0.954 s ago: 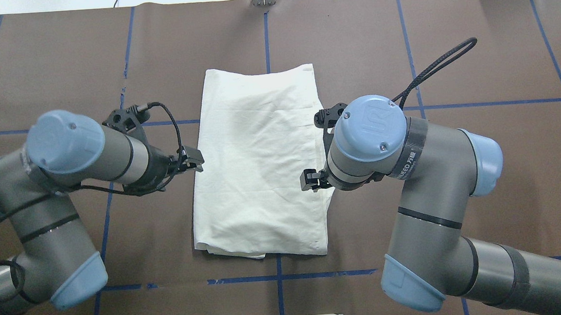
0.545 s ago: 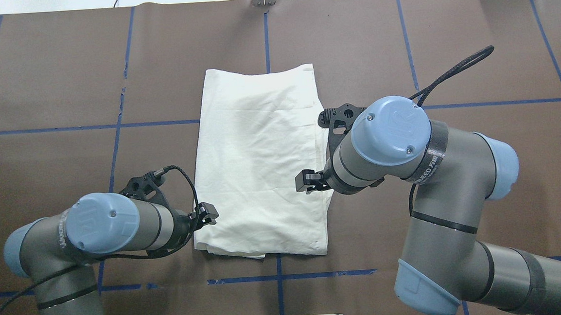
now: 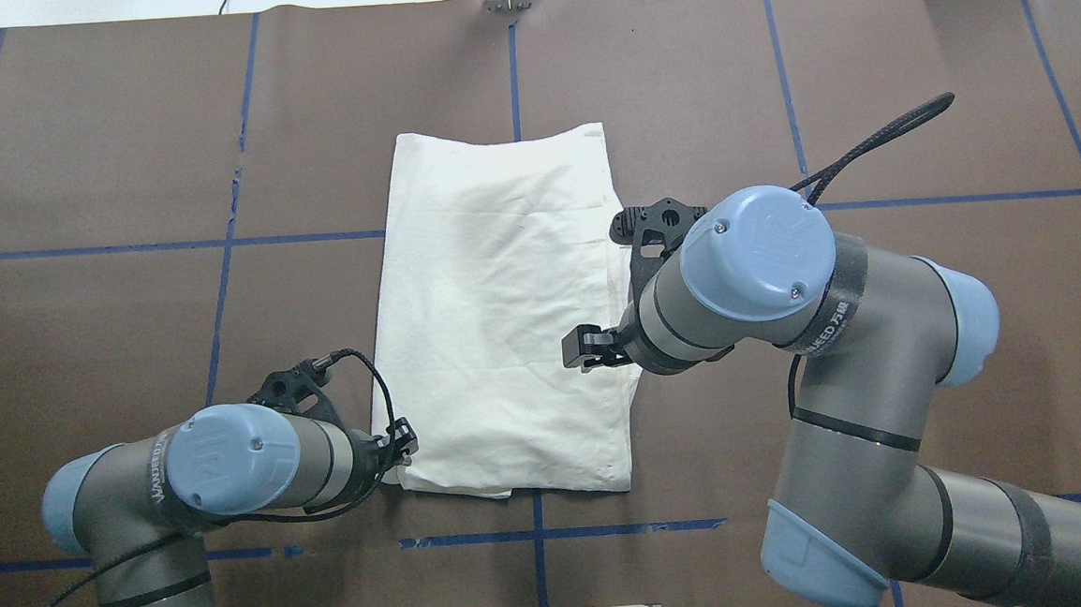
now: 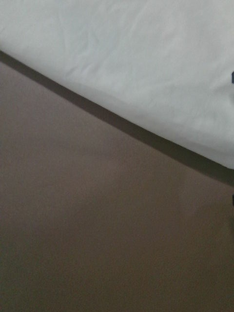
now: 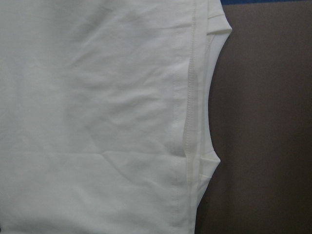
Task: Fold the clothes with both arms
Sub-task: 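Move both grippers to the shirt corners nearest the robot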
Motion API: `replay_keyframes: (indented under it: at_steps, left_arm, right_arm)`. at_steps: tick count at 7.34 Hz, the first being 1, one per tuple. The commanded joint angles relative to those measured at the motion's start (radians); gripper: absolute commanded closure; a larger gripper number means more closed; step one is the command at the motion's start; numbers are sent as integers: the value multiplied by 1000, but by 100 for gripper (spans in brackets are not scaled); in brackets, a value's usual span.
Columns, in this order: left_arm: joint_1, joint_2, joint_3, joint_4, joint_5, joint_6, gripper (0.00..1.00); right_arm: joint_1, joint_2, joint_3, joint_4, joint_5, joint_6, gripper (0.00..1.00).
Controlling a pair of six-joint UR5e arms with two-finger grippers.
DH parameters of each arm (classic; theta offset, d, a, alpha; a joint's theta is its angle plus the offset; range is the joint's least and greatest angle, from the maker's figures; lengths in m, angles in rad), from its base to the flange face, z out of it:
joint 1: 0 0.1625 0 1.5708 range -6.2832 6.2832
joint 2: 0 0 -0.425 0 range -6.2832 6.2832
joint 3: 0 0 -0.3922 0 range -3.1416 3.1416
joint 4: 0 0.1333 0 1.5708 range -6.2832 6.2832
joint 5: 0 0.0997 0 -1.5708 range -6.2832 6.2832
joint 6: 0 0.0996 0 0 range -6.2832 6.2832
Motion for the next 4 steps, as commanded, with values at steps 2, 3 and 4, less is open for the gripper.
replay_keyframes:
  at_steps: [2, 3, 4]
  left_arm:
    - [1, -2, -1, 0, 0, 8, 100]
    - [1, -4, -13, 2, -3, 11, 100]
    - [-1, 2, -43, 2, -3, 11, 100]
  right_arm:
    - [-2, -1, -1, 1, 0, 2, 0]
    - [-3, -3, 2, 1, 0, 5, 0]
    - [-9, -3, 7, 1, 0, 37, 0]
